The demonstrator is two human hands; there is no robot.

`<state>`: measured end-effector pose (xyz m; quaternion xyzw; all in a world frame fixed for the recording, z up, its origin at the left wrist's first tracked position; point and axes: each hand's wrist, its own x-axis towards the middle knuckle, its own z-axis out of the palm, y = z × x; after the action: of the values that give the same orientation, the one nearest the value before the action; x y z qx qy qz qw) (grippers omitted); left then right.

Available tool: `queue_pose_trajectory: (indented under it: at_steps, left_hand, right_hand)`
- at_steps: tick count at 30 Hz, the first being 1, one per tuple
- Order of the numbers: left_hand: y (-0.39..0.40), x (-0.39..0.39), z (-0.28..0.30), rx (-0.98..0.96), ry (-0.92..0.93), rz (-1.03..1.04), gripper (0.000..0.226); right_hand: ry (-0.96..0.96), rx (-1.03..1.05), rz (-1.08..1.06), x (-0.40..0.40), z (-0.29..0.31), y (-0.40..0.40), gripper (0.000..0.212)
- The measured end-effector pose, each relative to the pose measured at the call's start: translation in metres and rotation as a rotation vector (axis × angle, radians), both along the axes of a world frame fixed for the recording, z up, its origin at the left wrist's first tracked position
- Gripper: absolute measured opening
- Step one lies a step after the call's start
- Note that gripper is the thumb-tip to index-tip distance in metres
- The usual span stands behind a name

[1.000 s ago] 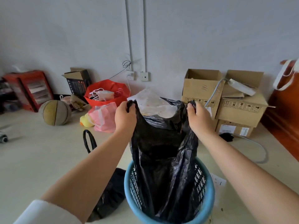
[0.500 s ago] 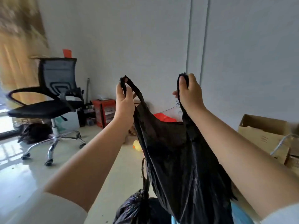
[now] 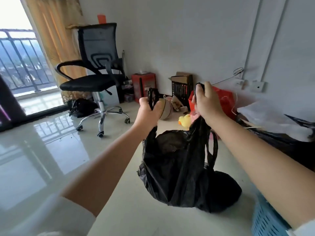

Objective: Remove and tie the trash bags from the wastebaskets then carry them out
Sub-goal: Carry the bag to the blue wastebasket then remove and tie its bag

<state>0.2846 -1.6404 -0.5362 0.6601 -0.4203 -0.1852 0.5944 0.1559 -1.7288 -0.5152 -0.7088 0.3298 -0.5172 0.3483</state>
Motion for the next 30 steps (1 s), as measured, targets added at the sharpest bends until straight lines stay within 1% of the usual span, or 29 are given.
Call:
queue_pose_trajectory:
  at_steps: [2, 4, 5, 7, 9, 10, 12, 13, 14, 15, 16, 19, 20, 21, 22, 23, 24, 26, 27, 28, 29, 30]
  left_hand:
    - [0.008, 0.027, -0.028, 0.154, 0.009, -0.006, 0.021]
    - [0.017, 0.052, -0.059, 0.264, 0.047, -0.032, 0.014]
    - [0.022, 0.062, -0.073, 0.280, 0.086, -0.034, 0.007]
    - [0.034, 0.079, -0.102, 0.264, 0.142, -0.016, 0.022]
    - [0.046, 0.090, -0.127, 0.248, 0.187, 0.023, 0.030]
    - [0.051, 0.095, -0.138, 0.258, 0.180, 0.052, 0.031]
    - [0.059, 0.105, -0.159, 0.313, 0.158, 0.069, 0.025]
    - [0.064, 0.107, -0.166, 0.326, 0.181, 0.041, 0.018]
    - [0.068, 0.111, -0.173, 0.333, 0.212, -0.010, 0.012]
    - [0.072, 0.115, -0.179, 0.336, 0.228, -0.068, 0.020]
    - [0.078, 0.121, -0.186, 0.346, 0.230, -0.130, 0.035]
    - [0.093, 0.140, -0.206, 0.427, 0.249, -0.264, 0.091]
    - [0.097, 0.142, -0.213, 0.466, 0.262, -0.305, 0.106]
    - [0.100, 0.143, -0.220, 0.507, 0.242, -0.346, 0.116]
    - [0.102, 0.142, -0.224, 0.526, 0.216, -0.359, 0.118]
    - [0.101, 0.140, -0.229, 0.519, 0.195, -0.333, 0.112]
    - [0.098, 0.136, -0.232, 0.508, 0.174, -0.289, 0.096]
    - [0.088, 0.130, -0.236, 0.527, 0.114, -0.197, 0.050]
    - [0.084, 0.125, -0.236, 0.532, 0.108, -0.147, 0.034]
    - [0.080, 0.121, -0.237, 0.485, 0.152, -0.095, 0.025]
    - [0.077, 0.117, -0.238, 0.403, 0.260, -0.056, 0.021]
    - [0.075, 0.113, -0.236, 0.298, 0.428, -0.033, 0.024]
  right_hand:
    - [0.036, 0.071, -0.012, 0.027, -0.032, 0.004, 0.035]
    - [0.112, 0.131, 0.014, 0.049, -0.062, 0.011, 0.035]
    - [0.141, 0.166, 0.043, 0.057, -0.077, 0.016, 0.034]
    - [0.178, 0.250, 0.085, 0.068, -0.104, 0.025, 0.027]
    - [0.202, 0.321, 0.087, 0.077, -0.129, 0.033, 0.024]
    - [0.208, 0.346, 0.082, 0.080, -0.140, 0.037, 0.023]
    - [0.204, 0.377, 0.116, 0.083, -0.157, 0.042, 0.011]
    - [0.257, 0.373, 0.146, 0.080, -0.164, 0.043, 0.017]
    - [0.347, 0.355, 0.180, 0.074, -0.169, 0.044, 0.038]
    - [0.436, 0.342, 0.236, 0.067, -0.173, 0.043, 0.057]
    - [0.492, 0.344, 0.303, 0.060, -0.177, 0.042, 0.071]
    - [0.633, 0.426, 0.559, 0.047, -0.191, 0.038, 0.093]
    - [0.708, 0.446, 0.624, 0.046, -0.198, 0.036, 0.095]
    - [0.762, 0.460, 0.655, 0.046, -0.206, 0.035, 0.089]
    - [0.784, 0.478, 0.665, 0.047, -0.212, 0.035, 0.077]
    - [0.771, 0.499, 0.680, 0.049, -0.218, 0.035, 0.063]
    - [0.724, 0.512, 0.690, 0.053, -0.222, 0.037, 0.050]
    - [0.613, 0.523, 0.646, 0.059, -0.234, 0.036, 0.029]
    - [0.550, 0.552, 0.608, 0.061, -0.242, 0.034, 0.025]
    - [0.474, 0.604, 0.563, 0.063, -0.247, 0.031, 0.021]
    - [0.380, 0.664, 0.520, 0.065, -0.252, 0.027, 0.016]
    - [0.261, 0.728, 0.497, 0.068, -0.254, 0.023, 0.014]
